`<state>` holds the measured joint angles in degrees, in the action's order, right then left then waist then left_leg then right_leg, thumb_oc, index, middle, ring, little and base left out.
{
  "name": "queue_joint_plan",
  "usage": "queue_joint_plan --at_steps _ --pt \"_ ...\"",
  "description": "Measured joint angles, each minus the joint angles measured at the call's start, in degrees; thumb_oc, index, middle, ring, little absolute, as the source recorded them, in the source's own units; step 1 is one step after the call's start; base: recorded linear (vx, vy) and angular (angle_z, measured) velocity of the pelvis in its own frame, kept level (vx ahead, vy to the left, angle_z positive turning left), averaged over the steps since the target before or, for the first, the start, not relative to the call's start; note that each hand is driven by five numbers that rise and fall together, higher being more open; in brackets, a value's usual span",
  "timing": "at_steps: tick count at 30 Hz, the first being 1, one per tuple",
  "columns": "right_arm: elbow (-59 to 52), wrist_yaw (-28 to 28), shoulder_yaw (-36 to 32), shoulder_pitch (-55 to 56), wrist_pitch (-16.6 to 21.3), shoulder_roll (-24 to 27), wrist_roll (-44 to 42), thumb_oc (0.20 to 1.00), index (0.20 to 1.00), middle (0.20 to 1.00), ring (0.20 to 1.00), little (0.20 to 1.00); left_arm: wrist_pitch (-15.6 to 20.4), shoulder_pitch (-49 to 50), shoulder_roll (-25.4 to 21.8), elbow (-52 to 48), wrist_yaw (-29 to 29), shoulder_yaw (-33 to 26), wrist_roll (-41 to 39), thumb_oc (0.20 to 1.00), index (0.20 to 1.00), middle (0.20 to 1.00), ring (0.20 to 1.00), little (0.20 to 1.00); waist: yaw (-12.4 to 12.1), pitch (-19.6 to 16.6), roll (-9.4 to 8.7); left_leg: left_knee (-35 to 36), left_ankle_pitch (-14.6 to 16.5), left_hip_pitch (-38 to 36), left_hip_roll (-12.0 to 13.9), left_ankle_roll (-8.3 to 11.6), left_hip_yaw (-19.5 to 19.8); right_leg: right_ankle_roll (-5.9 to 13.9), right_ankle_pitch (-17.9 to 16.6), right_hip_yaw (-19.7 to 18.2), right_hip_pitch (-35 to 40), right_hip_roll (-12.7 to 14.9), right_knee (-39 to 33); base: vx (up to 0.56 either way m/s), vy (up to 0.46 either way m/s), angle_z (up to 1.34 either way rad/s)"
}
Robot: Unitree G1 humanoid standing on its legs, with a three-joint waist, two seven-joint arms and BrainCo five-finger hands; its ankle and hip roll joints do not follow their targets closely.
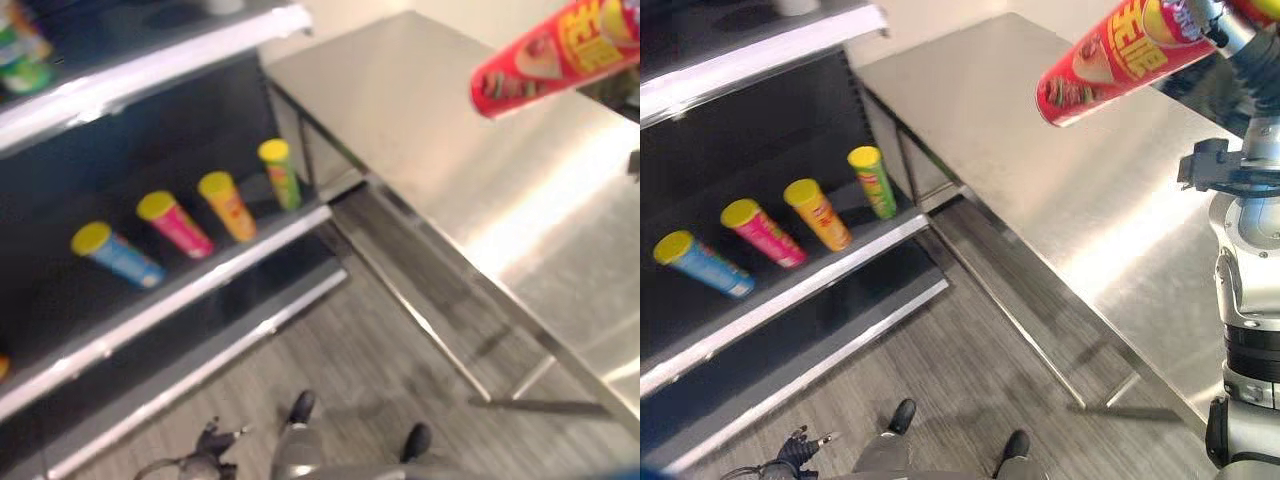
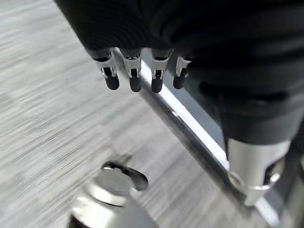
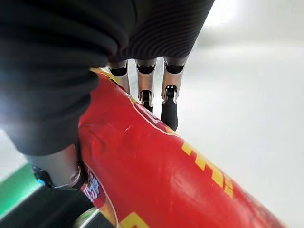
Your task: Put the goods on the table back onto the shelves and tidy them up.
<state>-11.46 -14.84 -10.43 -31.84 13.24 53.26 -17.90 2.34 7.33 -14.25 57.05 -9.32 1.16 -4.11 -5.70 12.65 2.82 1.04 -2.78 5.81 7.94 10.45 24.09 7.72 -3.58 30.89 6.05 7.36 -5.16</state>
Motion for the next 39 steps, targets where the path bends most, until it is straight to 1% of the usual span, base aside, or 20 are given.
queue_joint_plan --at_steps 4,5,9,11,14,15,17,21,22,24,26,28,30,31,33,34,35,36,37,39 --pt "-1.01 0.28 0.03 1.30 -0.02 0.00 0.51 0.200 0.200 0.200 0.200 0.200 -0.27 1.74 0.70 1.77 0.04 -0.55 -1.61 1.000 1.000 1.000 1.000 1.000 -1.56 0.09 -0.69 0.72 -0.97 0.56 0.10 -0.66 -6.49 0.01 -0.10 3.22 1.56 1.69 0.02 -0.04 0.263 0.50" --pt "-0.75 1.26 -1.60 4.19 -0.24 -3.25 -0.02 0.200 0.200 0.200 0.200 0.200 -0.90 3.35 0.78 2.24 0.09 -0.94 -1.44 1.000 1.000 1.000 1.000 1.000 -1.24 -0.64 -2.43 0.94 -1.63 -0.10 -2.11 -2.07 -9.27 1.17 0.35 3.66 2.78 4.75 0.26 0.04 0.245 0.26" --pt "-0.17 3.36 -1.12 6.52 -1.20 -6.95 -3.77 0.200 0.200 0.200 0.200 0.200 -1.18 1.43 -0.33 1.99 0.67 0.41 0.16 1.000 1.000 1.000 1.000 1.000 -0.92 -1.25 -4.27 -0.50 -2.08 0.47 -7.46 -4.82 -9.22 2.69 0.32 2.64 2.69 9.86 4.09 -0.05 0.107 0.28" --pt "-0.20 4.43 -1.41 7.66 -1.68 -6.64 -5.33 0.200 0.200 0.200 0.200 0.200 -0.88 -0.32 -1.13 1.38 0.68 1.11 0.74 1.000 1.000 1.000 1.000 1.000 0.62 -1.35 -3.91 -1.53 -2.23 0.86 -8.75 -5.53 -5.79 1.63 1.44 -3.02 2.34 10.65 7.87 -0.01 -0.009 0.80" --pt "-0.39 6.36 -1.22 7.36 -1.65 -6.67 -7.16 0.200 0.200 0.200 0.200 0.200 -0.79 -3.07 -3.53 1.02 0.54 0.88 0.63 1.000 1.000 1.000 1.000 1.000 0.22 -1.45 -5.57 -2.00 -2.42 1.10 -9.73 -5.34 -1.81 4.61 9.85 -16.76 1.65 7.03 8.95 0.03 -0.147 0.80" --pt "-0.62 6.90 -1.30 6.96 -1.41 -6.22 -8.61 0.200 0.200 0.200 0.200 0.200 -0.62 -3.74 -3.60 0.93 0.43 0.83 0.44 1.000 1.000 1.000 1.000 1.000 0.64 -1.46 -5.49 -2.38 -2.55 1.33 -10.20 -5.04 0.34 2.86 11.98 -21.12 4.25 3.90 5.06 -0.01 -0.185 0.82" --pt "-0.76 7.23 -1.22 6.36 -1.33 -6.26 -9.79 0.200 0.200 0.200 0.200 0.200 -0.37 -3.40 -2.40 1.56 0.45 0.41 0.21 1.000 1.000 1.000 1.000 1.000 -0.28 -1.46 -4.91 -2.20 -3.25 1.46 -10.35 -3.97 1.54 2.22 10.97 -21.04 6.41 2.27 2.91 -0.04 -0.136 0.71" --pt "-1.40 8.19 -1.24 5.96 -1.17 -5.60 -10.85 0.200 0.200 0.200 0.200 0.200 -0.40 -0.54 0.91 1.69 0.43 -0.08 -2.19 1.000 1.000 1.000 1.000 1.000 -1.74 -1.45 -3.81 -0.93 -4.71 2.50 -9.51 -3.02 2.44 1.20 11.57 -16.02 8.94 -0.68 0.87 -0.09 -0.026 0.81" --pt "-1.90 8.10 -1.52 6.11 -1.20 -4.91 -10.95 0.200 0.200 0.200 0.200 0.200 -0.54 0.66 1.60 1.66 0.43 -0.39 -2.29 1.000 1.000 1.000 1.000 1.000 -1.54 -1.38 -3.71 -0.96 -5.47 3.90 -9.64 -2.66 1.75 -0.07 11.16 -13.90 9.76 -1.46 0.75 -0.19 0.087 1.02" --pt "-5.42 8.13 -2.88 7.41 -1.27 -3.42 -10.86 0.200 0.200 0.200 0.200 0.200 -0.82 1.06 1.62 1.27 0.42 -1.89 -2.60 1.000 1.000 1.000 1.000 1.000 -0.54 -0.43 -5.21 0.54 -2.56 6.22 -6.62 -4.70 -11.04 -0.68 11.25 -9.44 9.42 -0.71 1.16 -0.15 0.135 1.13" --pt "-7.06 8.27 -2.94 7.34 -1.28 -3.63 -10.87 0.200 0.200 0.200 0.200 0.200 -1.19 1.54 1.40 1.69 0.45 -2.22 -2.91 1.000 1.000 1.000 1.000 1.000 -2.02 0.44 -7.09 -3.37 -1.85 6.21 -5.88 -6.26 -14.80 -0.95 11.51 -9.71 9.31 1.22 1.79 -0.14 0.264 0.35" --pt "-7.68 8.19 -4.87 9.50 -1.07 -5.41 -10.92 0.200 0.200 0.200 0.200 0.200 -1.28 1.74 0.95 3.65 0.39 -3.57 -3.26 1.000 1.000 1.000 1.000 1.000 0.33 0.63 -6.74 -7.77 1.28 5.42 -3.15 -9.41 -22.35 -1.69 12.57 -11.14 10.95 2.03 5.14 -0.11 0.445 0.79" --pt "-7.71 8.13 -6.30 12.67 -1.20 -8.03 -11.42 0.200 0.200 0.200 0.200 0.200 -1.30 0.98 0.94 3.79 0.29 -3.48 -3.24 1.000 1.000 1.000 1.000 1.000 2.47 0.69 -5.12 -8.24 0.78 4.60 -1.07 -11.17 -23.63 -2.68 13.27 -12.03 7.68 3.25 17.60 -0.03 0.460 0.81" --pt "-7.71 8.24 -6.33 14.91 -1.26 -8.41 -11.54 0.200 0.200 0.200 0.200 0.200 -1.22 1.09 0.67 2.49 0.12 -3.06 -3.25 1.000 1.000 1.000 1.000 1.000 3.42 0.01 -4.16 -6.45 -0.60 3.34 -0.96 -9.51 -22.02 -1.22 17.35 -11.52 3.02 4.12 21.48 -0.01 0.697 0.46" --pt "-7.82 8.45 -6.63 14.49 -1.46 -8.68 -11.57 0.200 0.200 0.200 0.200 0.200 -1.14 0.36 -0.51 1.22 -0.09 -2.93 -3.12 1.000 1.000 1.000 1.000 1.000 4.10 -0.12 -4.61 -6.10 -1.27 4.13 -1.61 -7.85 -21.39 -0.14 15.20 -11.55 0.75 5.87 13.48 -0.01 0.544 0.37" --pt "-8.20 8.52 -7.79 14.90 -1.46 -9.33 -11.53 0.200 0.200 0.200 0.200 0.200 -1.30 -1.68 -1.52 1.60 -0.02 -2.51 -3.00 1.000 1.000 1.000 1.000 1.000 4.38 -0.16 -5.60 -6.94 -0.59 5.00 -3.19 -7.71 -20.65 0.09 9.46 -11.05 0.12 8.29 6.67 -0.15 0.618 0.79" --pt "-8.29 8.86 -8.38 15.53 -1.55 -13.95 -11.53 0.200 0.200 0.200 0.200 0.200 -1.17 -6.08 -4.33 1.56 -0.08 -0.78 -1.41 1.000 1.000 1.000 1.000 1.000 4.13 -0.31 -7.19 -17.67 6.47 8.25 -5.77 -6.33 -18.22 1.94 0.70 -11.51 -1.16 13.44 5.70 -0.28 0.913 0.61" --pt "-8.22 8.94 -8.11 15.74 -1.70 -14.04 -11.37 0.200 0.200 0.200 0.200 0.200 -1.06 -5.78 -4.17 1.45 -0.13 -0.11 -1.25 1.000 1.000 1.000 1.000 1.000 4.20 -0.49 -6.45 -20.33 8.39 8.94 -5.78 -5.36 -19.04 1.78 1.11 -10.97 -1.88 13.15 6.62 -0.28 0.710 0.27" --pt "-8.49 8.82 -7.92 15.59 -1.90 -14.32 -11.28 0.200 0.200 0.200 0.200 0.200 -1.34 -5.10 -3.45 1.38 -0.07 -0.06 -0.87 1.000 1.000 1.000 1.000 1.000 4.02 -0.51 -5.84 -20.79 7.87 8.93 -6.80 -7.31 -20.09 1.78 1.09 -11.38 -2.88 14.14 8.83 -0.18 0.430 -0.32" --pt "-8.56 8.37 -7.72 16.05 -2.69 -13.54 -11.23 0.200 0.200 0.200 0.200 0.200 -1.60 -2.84 -2.82 -0.19 -0.08 -0.56 -0.85 1.000 1.000 1.000 1.000 1.000 5.72 -0.86 -5.30 -19.02 7.80 7.25 -7.46 -7.73 -21.87 1.65 1.07 -11.56 -3.54 16.00 11.37 -0.12 0.256 -0.16"
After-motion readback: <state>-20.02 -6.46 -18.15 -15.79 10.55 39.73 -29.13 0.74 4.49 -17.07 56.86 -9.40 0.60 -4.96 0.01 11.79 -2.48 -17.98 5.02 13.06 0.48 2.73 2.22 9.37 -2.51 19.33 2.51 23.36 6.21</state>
